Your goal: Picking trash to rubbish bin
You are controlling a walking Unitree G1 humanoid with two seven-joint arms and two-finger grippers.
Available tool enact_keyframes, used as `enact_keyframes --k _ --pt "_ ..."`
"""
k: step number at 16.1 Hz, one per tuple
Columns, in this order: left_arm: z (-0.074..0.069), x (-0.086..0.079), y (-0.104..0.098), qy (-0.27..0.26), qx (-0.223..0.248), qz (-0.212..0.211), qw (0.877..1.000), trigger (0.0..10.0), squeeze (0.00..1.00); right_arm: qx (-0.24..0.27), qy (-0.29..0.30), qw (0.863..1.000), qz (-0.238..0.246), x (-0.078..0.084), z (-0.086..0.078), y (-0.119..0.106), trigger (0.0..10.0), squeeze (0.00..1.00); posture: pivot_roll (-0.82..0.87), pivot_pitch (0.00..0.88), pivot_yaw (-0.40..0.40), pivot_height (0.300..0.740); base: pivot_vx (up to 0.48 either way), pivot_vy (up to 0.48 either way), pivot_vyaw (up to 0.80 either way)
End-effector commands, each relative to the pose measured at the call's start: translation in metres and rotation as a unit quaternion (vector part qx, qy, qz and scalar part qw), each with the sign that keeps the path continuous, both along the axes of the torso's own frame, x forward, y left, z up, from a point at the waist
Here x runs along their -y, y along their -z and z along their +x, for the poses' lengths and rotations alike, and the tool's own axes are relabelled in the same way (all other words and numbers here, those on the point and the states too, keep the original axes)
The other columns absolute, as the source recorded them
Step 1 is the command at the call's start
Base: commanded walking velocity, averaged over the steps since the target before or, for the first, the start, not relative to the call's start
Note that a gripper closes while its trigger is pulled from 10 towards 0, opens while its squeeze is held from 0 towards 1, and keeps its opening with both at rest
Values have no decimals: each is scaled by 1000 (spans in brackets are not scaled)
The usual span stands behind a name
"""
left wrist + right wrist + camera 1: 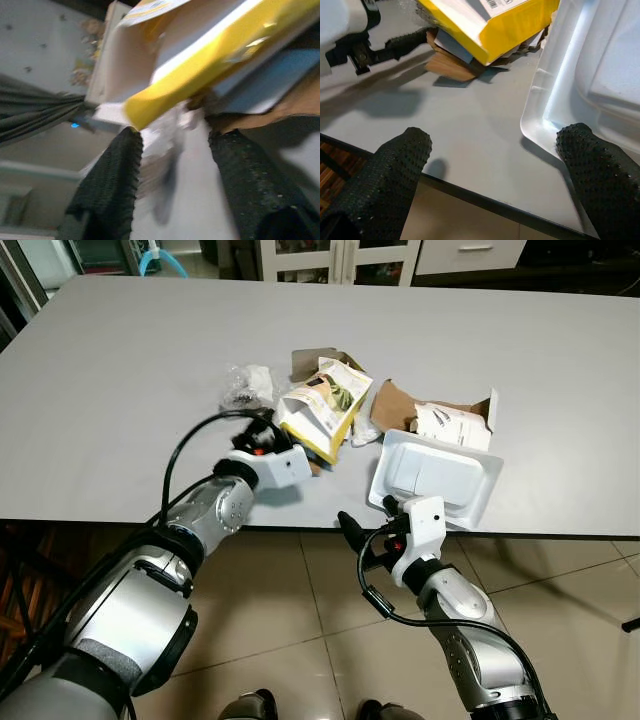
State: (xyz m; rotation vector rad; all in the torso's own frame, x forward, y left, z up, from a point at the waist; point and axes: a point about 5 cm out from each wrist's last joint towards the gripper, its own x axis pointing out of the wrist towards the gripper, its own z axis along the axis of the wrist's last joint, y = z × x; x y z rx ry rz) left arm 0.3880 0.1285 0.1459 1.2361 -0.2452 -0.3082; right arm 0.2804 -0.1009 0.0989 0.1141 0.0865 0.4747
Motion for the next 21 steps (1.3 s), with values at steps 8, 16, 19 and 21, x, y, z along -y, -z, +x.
enact_keyframes --k 8,16,19,21 --pt "-12 10 18 51 -51 -30 997 0 0 -2 3 1000 -2 2 -1 0 10000 0 -89 165 7 740 0 0 0" --pt "-11 9 16 45 -52 -42 997 0 0 -3 5 1000 -1 1 0 0 10000 0 -90 163 10 740 0 0 0" --pt "-11 8 17 35 -56 -66 996 0 0 -3 5 1000 -2 1 1 1 10000 0 -88 161 10 740 0 0 0" --pt "-10 2 16 7 -63 -123 990 2627 0 -3 6 1000 -2 1 2 1 10000 0 -88 158 10 740 0 0 0"
